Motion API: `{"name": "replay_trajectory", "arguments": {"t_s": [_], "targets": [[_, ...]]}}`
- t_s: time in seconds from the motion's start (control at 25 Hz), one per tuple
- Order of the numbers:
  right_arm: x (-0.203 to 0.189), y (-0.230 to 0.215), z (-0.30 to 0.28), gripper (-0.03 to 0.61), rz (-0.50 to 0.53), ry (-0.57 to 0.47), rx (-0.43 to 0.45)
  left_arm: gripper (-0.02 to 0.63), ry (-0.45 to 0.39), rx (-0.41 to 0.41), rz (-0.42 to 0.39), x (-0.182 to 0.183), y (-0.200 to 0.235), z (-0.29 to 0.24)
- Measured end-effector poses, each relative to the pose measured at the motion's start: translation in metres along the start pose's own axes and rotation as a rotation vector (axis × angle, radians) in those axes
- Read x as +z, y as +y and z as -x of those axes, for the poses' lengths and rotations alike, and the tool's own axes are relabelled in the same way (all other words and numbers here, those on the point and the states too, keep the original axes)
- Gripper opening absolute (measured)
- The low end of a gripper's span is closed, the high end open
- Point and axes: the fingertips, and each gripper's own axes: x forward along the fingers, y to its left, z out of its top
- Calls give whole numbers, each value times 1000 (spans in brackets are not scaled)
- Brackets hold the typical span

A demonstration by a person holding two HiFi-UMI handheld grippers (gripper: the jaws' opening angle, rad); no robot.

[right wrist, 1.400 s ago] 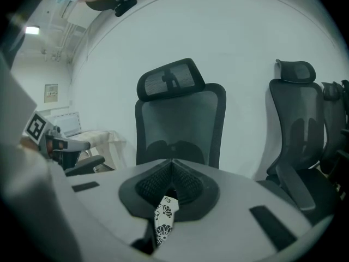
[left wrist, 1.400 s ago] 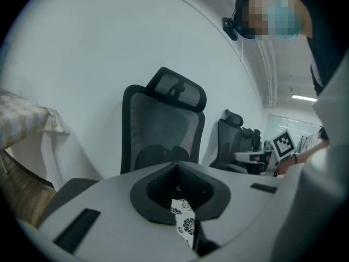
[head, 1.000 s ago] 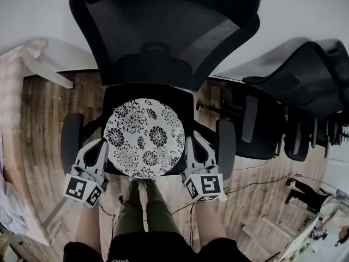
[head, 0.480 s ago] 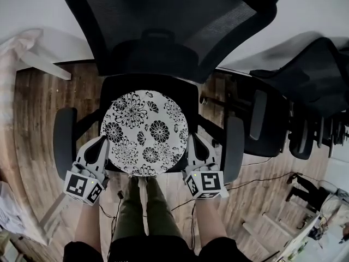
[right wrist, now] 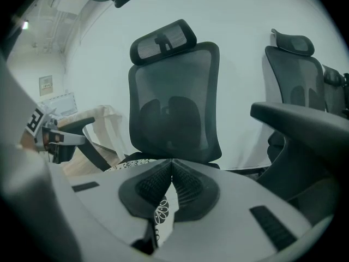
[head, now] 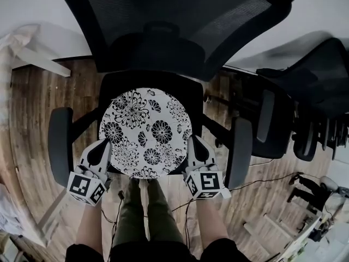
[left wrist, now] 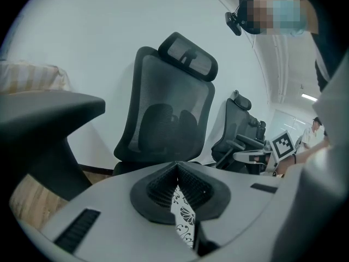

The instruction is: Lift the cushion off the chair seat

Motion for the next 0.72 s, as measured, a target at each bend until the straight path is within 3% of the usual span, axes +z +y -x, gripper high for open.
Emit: {"name": "replay_trajectory", "arguments": {"t_s": [0.72], "targets": [[-72, -4, -18, 17, -30, 115, -8, 9, 83, 28, 30, -61, 16, -19]]}}
